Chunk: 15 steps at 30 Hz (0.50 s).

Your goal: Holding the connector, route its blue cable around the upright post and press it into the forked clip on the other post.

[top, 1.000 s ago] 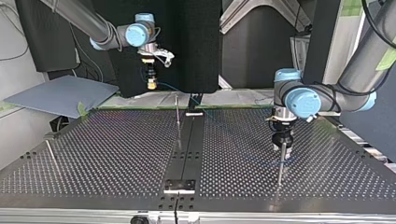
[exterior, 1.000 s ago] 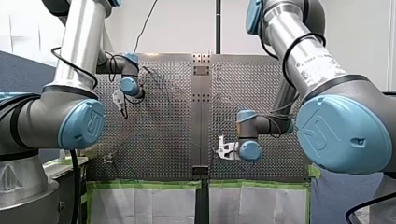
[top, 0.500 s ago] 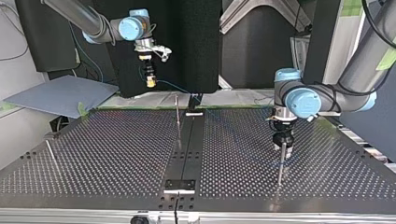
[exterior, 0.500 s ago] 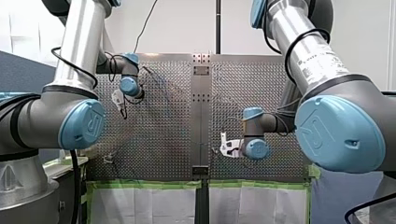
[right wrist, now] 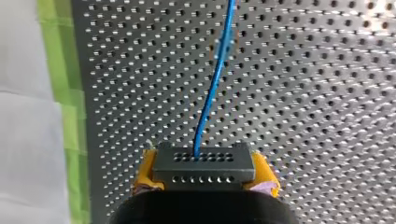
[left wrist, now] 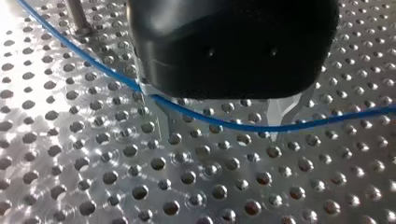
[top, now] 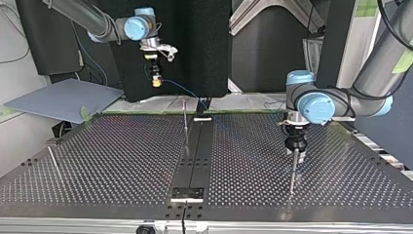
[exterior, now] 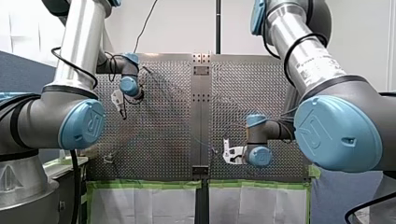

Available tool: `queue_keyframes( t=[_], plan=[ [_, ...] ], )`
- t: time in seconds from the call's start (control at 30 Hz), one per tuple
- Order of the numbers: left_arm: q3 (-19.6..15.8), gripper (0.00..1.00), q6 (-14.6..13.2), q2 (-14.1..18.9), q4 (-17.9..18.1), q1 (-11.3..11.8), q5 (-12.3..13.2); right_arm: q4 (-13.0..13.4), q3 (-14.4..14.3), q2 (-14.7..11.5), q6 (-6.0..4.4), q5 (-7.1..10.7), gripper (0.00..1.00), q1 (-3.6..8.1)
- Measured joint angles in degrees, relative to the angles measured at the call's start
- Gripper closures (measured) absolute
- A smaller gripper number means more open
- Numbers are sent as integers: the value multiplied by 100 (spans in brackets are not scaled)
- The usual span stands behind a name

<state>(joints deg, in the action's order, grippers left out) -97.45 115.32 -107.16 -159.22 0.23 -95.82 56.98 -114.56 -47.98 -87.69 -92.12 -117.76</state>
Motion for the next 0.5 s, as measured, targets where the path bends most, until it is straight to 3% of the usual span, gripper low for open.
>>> queue_keyframes(
  t=[0.2, 0.5],
  plan=[
    [-1, 2, 174, 0, -210, 6, -44, 52, -1, 86, 3, 0, 98, 2],
    [-59, 2, 622, -2, -231, 32, 339, 61, 1, 93, 4, 0, 98, 3]
  ],
)
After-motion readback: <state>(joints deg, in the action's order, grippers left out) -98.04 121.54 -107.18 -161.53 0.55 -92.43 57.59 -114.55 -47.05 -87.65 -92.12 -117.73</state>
